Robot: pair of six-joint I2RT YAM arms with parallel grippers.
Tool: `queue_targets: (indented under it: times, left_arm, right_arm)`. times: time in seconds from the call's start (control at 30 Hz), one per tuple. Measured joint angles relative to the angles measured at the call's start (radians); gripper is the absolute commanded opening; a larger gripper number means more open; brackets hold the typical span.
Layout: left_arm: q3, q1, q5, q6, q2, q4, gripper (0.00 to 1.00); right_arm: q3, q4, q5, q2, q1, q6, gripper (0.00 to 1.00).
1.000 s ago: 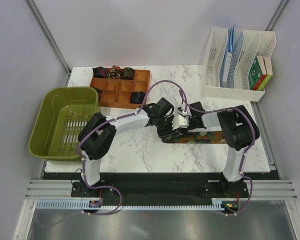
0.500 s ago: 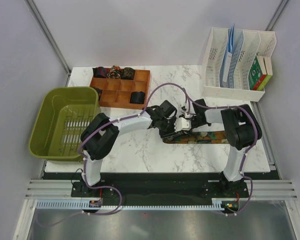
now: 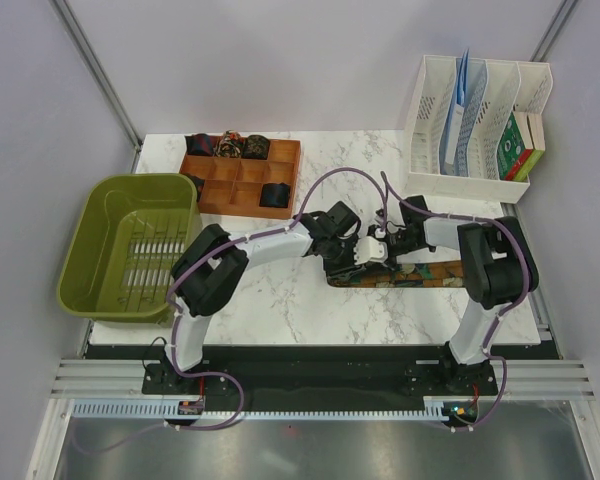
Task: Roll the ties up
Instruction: Roll the tie at the center of the board.
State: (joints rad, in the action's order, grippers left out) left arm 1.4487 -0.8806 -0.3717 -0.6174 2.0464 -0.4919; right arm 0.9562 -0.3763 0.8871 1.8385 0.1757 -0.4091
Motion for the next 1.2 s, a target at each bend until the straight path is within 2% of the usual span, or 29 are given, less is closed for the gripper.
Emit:
queue_targets:
  times: [0.1, 0.2, 0.23, 0.3, 0.33, 0.4, 0.7, 0.97, 1.0, 1.07, 1.13, 1.2]
  left_arm:
    - [0.007, -0.002, 0.001, 0.0, 0.007, -0.002, 0.43]
    - [0.01, -0.003, 0.002, -0.001, 0.01, -0.005, 0.44]
    - [0.01, -0.003, 0.003, -0.001, 0.01, -0.006, 0.45]
    - [0.01, -0.003, 0.005, -0.001, 0.011, -0.006, 0.47]
    - [0.01, -0.003, 0.005, -0.001, 0.013, -0.005, 0.5]
    - [0.01, -0.003, 0.005, 0.0, 0.015, -0.004, 0.51]
    - [-0.025, 0.018, -0.023, 0.003, -0.006, -0.009, 0.64]
    - [-0.15, 0.069, -0.028, 0.029, -0.114, -0.005, 0.77]
    - [-0.176, 0.077, -0.027, 0.034, -0.143, -0.002, 0.77]
    - [-0.206, 0.089, -0.027, 0.039, -0.187, 0.003, 0.55]
    - [-0.219, 0.094, -0.027, 0.043, -0.211, 0.013, 0.4]
    - [-0.225, 0.094, -0.029, 0.041, -0.215, 0.024, 0.35]
  right_arm:
    - [-0.036, 0.034, 0.0, 0.0, 0.016, -0.031, 0.5]
    - [-0.05, 0.064, -0.003, 0.0, 0.042, -0.048, 0.4]
    - [-0.05, 0.076, -0.002, 0.0, 0.047, -0.053, 0.29]
    - [-0.053, 0.092, 0.006, 0.0, 0.049, -0.063, 0.17]
    - [-0.053, 0.1, 0.013, 0.0, 0.05, -0.069, 0.07]
    - [-0.056, 0.11, 0.017, 0.001, 0.051, -0.068, 0.0]
    - [-0.058, 0.123, 0.023, 0.031, 0.044, -0.059, 0.0]
    - [-0.064, 0.103, -0.021, 0.054, 0.042, -0.01, 0.0]
    - [-0.064, 0.103, -0.021, 0.055, 0.042, -0.006, 0.0]
    - [-0.063, 0.103, -0.016, 0.057, 0.041, -0.003, 0.0]
    - [-0.061, 0.103, -0.012, 0.061, 0.04, 0.0, 0.0]
    - [-0.06, 0.102, -0.007, 0.063, 0.039, 0.003, 0.0]
